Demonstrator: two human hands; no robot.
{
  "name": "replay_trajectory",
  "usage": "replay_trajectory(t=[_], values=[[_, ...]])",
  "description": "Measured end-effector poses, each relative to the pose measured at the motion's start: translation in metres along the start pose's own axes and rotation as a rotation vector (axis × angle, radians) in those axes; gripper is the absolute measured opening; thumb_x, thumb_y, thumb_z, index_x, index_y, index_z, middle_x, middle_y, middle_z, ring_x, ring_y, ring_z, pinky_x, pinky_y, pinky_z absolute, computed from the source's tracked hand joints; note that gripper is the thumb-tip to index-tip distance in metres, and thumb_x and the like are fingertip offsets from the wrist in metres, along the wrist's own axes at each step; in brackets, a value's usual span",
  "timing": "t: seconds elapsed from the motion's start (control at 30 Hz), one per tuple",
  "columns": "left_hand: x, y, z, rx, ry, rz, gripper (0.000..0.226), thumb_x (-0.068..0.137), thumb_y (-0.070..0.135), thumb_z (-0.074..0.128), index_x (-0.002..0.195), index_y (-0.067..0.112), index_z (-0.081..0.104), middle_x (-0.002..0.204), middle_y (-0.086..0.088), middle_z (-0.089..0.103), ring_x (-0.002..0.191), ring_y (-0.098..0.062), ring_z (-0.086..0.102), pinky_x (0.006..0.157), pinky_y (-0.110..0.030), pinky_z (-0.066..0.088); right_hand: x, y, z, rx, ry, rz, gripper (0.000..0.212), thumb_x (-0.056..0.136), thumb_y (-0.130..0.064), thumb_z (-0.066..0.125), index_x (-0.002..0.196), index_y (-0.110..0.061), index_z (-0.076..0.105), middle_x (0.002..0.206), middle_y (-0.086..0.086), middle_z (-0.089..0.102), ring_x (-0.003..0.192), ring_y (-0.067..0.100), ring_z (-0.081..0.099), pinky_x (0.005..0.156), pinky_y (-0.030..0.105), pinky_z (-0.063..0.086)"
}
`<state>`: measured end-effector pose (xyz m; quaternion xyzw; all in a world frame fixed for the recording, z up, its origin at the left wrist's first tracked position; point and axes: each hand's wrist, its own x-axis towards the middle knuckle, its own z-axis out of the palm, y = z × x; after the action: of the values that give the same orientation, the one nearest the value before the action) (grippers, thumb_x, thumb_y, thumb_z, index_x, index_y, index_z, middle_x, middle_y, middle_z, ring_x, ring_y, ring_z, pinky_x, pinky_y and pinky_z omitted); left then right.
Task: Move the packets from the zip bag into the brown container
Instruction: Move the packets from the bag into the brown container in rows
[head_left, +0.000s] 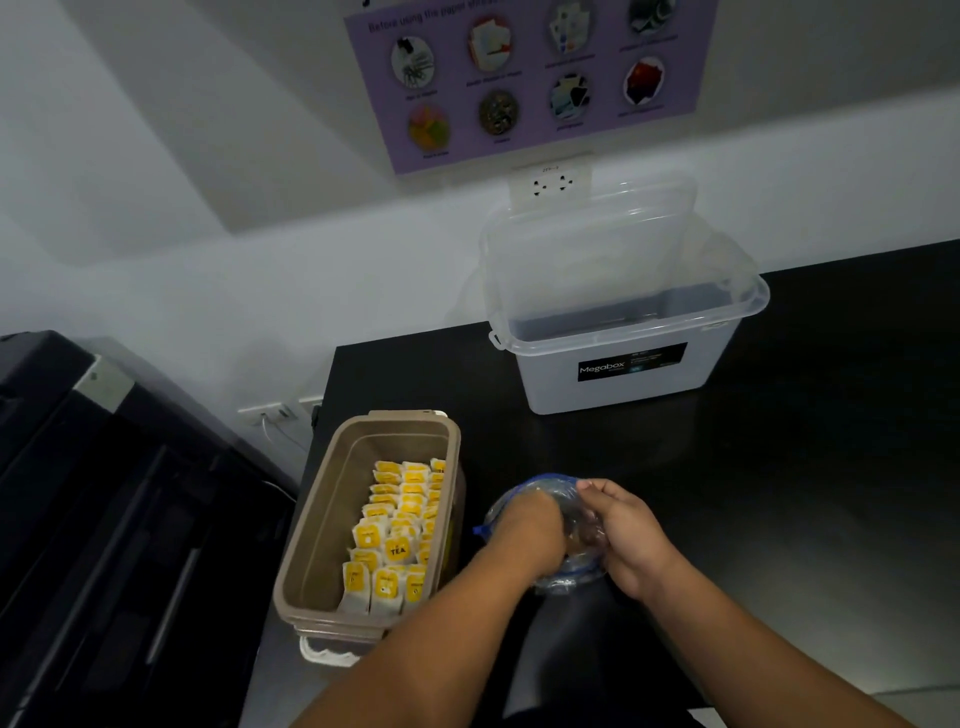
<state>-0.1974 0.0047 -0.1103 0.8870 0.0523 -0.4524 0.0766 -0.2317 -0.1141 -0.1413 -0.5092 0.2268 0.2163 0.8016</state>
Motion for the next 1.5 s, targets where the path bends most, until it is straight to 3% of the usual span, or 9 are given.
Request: replay_trajectory(t=[0.13, 0.33, 0.53, 0.8, 0.93, 1.07, 1.2, 1.33, 1.5], values=[[0.017, 0.002, 0.006, -0.071, 0.022, -0.073, 0.057, 0.092, 0.038, 0.067, 0.141, 0.011, 0.054, 0.138, -0.013, 0.057, 0.128, -0.029, 0.053, 0.110, -0.043, 0.040, 0.001, 0.001, -0.004, 0.012, 0.015, 0.016, 0.013, 0.102, -0.019, 0.062, 0.099, -0.007, 0.069, 0.094, 0.021, 0.078, 0.085, 0.033, 0.076, 0.078, 0.046, 0.060], [0.022, 0.003, 0.012, -0.184, 0.018, -0.082, 0.061, 0.090, 0.036, 0.070, 0.143, 0.016, 0.050, 0.143, -0.011, 0.052, 0.133, -0.029, 0.047, 0.113, -0.044, 0.037, 0.002, 0.000, -0.006, -0.225, 0.090, -0.053, 0.019, 0.100, -0.026, 0.067, 0.099, -0.007, 0.072, 0.095, 0.016, 0.079, 0.088, 0.031, 0.078, 0.085, 0.051, 0.063], [0.018, -0.006, 0.034, -0.253, 0.206, 0.016, 0.030, 0.085, 0.032, 0.072, 0.111, 0.017, 0.072, 0.106, -0.003, 0.069, 0.102, -0.020, 0.064, 0.096, -0.040, 0.052, 0.000, -0.003, -0.007, -0.412, 0.155, -0.132, 0.020, 0.099, -0.028, 0.067, 0.094, -0.009, 0.073, 0.093, 0.011, 0.077, 0.087, 0.026, 0.076, 0.080, 0.042, 0.062], [-0.013, -0.022, 0.026, -0.551, 0.362, 0.268, 0.004, 0.081, 0.012, 0.076, 0.077, 0.012, 0.076, 0.078, -0.002, 0.075, 0.079, -0.013, 0.071, 0.078, -0.028, 0.059, 0.002, 0.004, -0.014, -0.326, 0.167, -0.137, 0.022, 0.099, -0.027, 0.069, 0.092, -0.007, 0.073, 0.089, 0.014, 0.077, 0.079, 0.024, 0.075, 0.068, 0.036, 0.059], [-0.017, -0.027, 0.020, -0.638, 0.391, 0.295, 0.017, 0.081, 0.012, 0.079, 0.091, 0.022, 0.069, 0.084, 0.004, 0.071, 0.081, -0.011, 0.070, 0.082, -0.033, 0.061, 0.003, 0.010, -0.015, -0.241, 0.158, -0.106, 0.019, 0.099, -0.023, 0.069, 0.089, -0.007, 0.073, 0.086, 0.016, 0.076, 0.078, 0.028, 0.072, 0.075, 0.041, 0.059], [-0.026, -0.035, 0.009, -0.567, 0.423, 0.351, 0.024, 0.090, 0.016, 0.071, 0.111, 0.026, 0.070, 0.097, 0.007, 0.071, 0.089, -0.008, 0.068, 0.084, -0.027, 0.057, 0.003, 0.009, -0.012, -0.207, 0.145, -0.082, 0.018, 0.099, -0.022, 0.069, 0.088, -0.009, 0.073, 0.090, 0.022, 0.076, 0.079, 0.029, 0.071, 0.080, 0.047, 0.058], [-0.052, -0.047, -0.012, -0.584, 0.495, 0.406, 0.013, 0.094, 0.026, 0.068, 0.106, 0.030, 0.072, 0.098, 0.009, 0.073, 0.090, -0.006, 0.068, 0.080, -0.026, 0.056, 0.003, 0.005, -0.008, -0.200, 0.127, -0.084, 0.019, 0.102, -0.020, 0.064, 0.092, -0.007, 0.072, 0.081, 0.014, 0.075, 0.069, 0.022, 0.072, 0.066, 0.036, 0.057], [-0.090, -0.072, -0.039, -0.704, 0.625, 0.455, 0.007, 0.095, 0.021, 0.068, 0.100, 0.025, 0.072, 0.086, 0.006, 0.076, 0.077, -0.012, 0.072, 0.080, -0.032, 0.058, 0.005, 0.002, -0.003, -0.209, 0.117, -0.052, 0.018, 0.103, -0.022, 0.064, 0.095, -0.008, 0.072, 0.085, 0.013, 0.078, 0.073, 0.022, 0.075, 0.067, 0.036, 0.057], [-0.132, -0.120, -0.070, -0.703, 0.789, 0.378, 0.005, 0.095, 0.025, 0.068, 0.098, 0.028, 0.071, 0.081, 0.008, 0.077, 0.072, -0.009, 0.073, 0.075, -0.032, 0.060, 0.006, 0.002, 0.004, -0.195, 0.098, -0.041, 0.016, 0.103, -0.019, 0.063, 0.092, -0.008, 0.069, 0.070, 0.006, 0.073, 0.061, 0.017, 0.070, 0.061, 0.033, 0.054]])
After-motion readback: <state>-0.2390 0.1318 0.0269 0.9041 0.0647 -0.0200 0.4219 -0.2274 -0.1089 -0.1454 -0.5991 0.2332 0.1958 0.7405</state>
